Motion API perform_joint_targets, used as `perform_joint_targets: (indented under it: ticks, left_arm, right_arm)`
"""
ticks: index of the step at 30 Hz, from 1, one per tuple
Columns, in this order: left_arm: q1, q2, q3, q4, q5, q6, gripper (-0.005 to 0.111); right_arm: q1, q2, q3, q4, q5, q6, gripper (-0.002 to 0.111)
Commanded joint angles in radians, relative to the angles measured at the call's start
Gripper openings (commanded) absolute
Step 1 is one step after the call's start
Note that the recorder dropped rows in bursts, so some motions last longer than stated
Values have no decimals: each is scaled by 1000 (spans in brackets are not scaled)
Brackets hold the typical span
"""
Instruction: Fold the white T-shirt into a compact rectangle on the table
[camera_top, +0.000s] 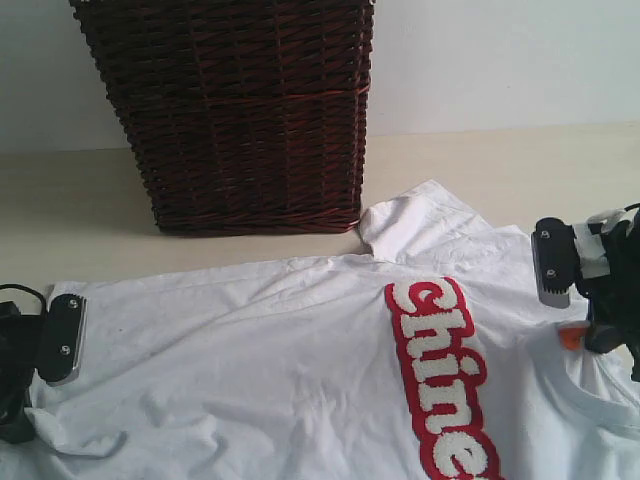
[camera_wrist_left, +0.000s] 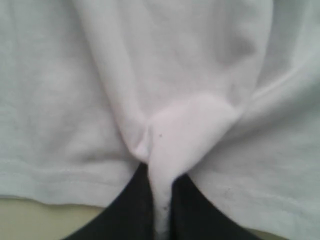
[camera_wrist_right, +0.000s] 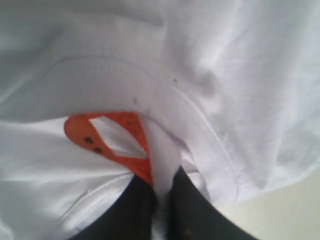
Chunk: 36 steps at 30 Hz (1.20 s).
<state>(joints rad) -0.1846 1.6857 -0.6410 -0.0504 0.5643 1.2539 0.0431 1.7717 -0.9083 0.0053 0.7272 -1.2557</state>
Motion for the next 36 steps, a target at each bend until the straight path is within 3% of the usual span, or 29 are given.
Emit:
perform_joint_targets:
  ticks: [1, 13, 21, 29, 36]
  left_arm:
    - [-19, -48, -22, -6, 10, -76, 0]
    - [72, -428, -29, 140, 143, -431, 0]
    - [72, -824, -41, 398, 317, -758, 0]
    - [72, -1139, -188, 409, 414, -789, 0]
    - [72, -1189, -333, 414, 615, -719, 0]
  right_arm:
    - [-3, -99, -22, 4, 29, 40, 0]
    - [-3, -520, -27, 4, 167, 98, 0]
    - [-3, -824, -27, -5, 224, 275, 0]
    - [68, -1101, -30, -51, 286, 400, 0]
    - [132, -1212, -117, -121, 426, 452, 0]
